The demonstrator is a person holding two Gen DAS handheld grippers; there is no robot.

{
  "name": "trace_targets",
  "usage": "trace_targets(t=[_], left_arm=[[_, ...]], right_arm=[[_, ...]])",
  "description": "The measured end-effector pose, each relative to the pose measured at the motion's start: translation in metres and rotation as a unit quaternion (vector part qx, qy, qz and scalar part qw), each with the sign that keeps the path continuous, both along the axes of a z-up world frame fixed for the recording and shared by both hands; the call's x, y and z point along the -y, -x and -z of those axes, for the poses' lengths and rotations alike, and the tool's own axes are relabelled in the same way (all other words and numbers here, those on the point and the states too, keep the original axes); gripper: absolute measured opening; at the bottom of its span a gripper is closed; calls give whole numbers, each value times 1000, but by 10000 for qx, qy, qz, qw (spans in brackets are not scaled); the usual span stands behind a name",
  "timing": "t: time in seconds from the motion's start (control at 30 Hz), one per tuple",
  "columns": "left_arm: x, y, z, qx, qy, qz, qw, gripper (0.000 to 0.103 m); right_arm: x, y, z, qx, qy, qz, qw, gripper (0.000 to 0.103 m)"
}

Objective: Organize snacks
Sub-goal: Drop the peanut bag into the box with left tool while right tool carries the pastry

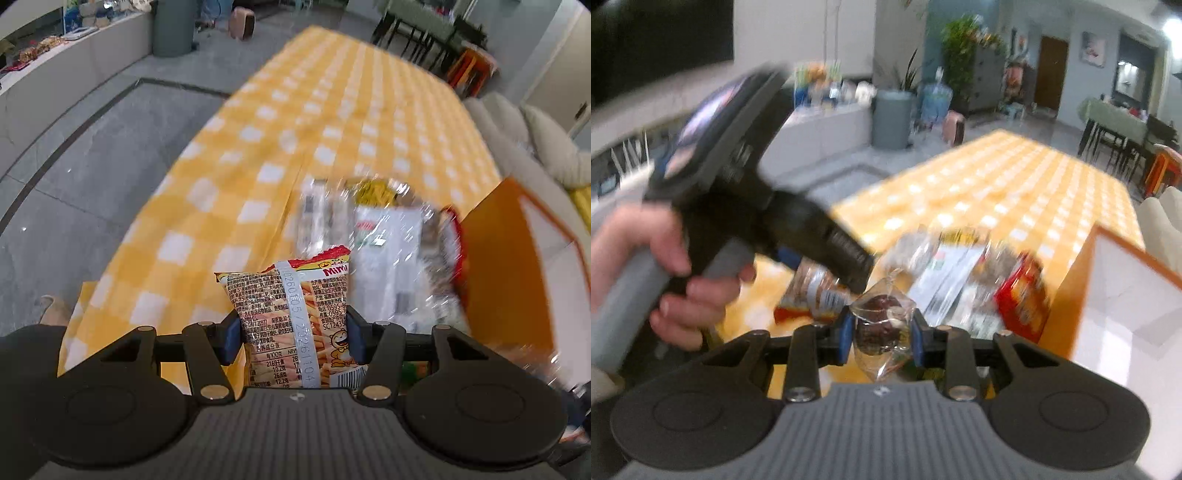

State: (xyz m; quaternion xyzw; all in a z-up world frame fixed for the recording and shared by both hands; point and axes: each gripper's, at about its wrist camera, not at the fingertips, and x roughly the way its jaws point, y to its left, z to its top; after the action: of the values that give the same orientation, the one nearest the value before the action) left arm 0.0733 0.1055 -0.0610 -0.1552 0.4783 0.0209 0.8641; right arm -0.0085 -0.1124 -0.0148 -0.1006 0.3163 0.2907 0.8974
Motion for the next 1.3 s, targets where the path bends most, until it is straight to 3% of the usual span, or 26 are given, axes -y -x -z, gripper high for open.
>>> trace_targets(t=[0.2, 0.33, 0.47, 0.6, 0.73, 0.87, 1.17, 1.3], left_arm=[[24, 18, -48, 521, 192, 340, 9979, 62], [63, 22, -73, 666, 273, 761, 9945, 62], [112, 21, -89, 722, 588, 1286, 9873, 62], [167, 15, -85, 506, 743, 1840, 9788, 62], [214, 2, -62, 214, 436, 2058, 9774, 62], [246, 0, -39, -71, -22, 2263, 9740, 62], [259, -1, -17, -216, -857, 2157, 9725, 62], [263, 4, -20, -243, -902, 2325, 9681, 68]], right_arm=[[51, 1, -56, 634, -576, 617, 9944, 30], [104, -6, -73, 804, -692, 1263, 9863, 30], [160, -20, -67, 449, -781, 2160, 9722, 30], [198, -29, -56, 70, -816, 2748, 9580, 30], [222, -31, -45, -283, -1052, 3028, 9468, 30], [230, -32, -40, -480, -1149, 3011, 9454, 30], [238, -36, -26, -808, -1273, 3033, 9409, 30], [235, -37, -24, -871, -1252, 3001, 9417, 30]])
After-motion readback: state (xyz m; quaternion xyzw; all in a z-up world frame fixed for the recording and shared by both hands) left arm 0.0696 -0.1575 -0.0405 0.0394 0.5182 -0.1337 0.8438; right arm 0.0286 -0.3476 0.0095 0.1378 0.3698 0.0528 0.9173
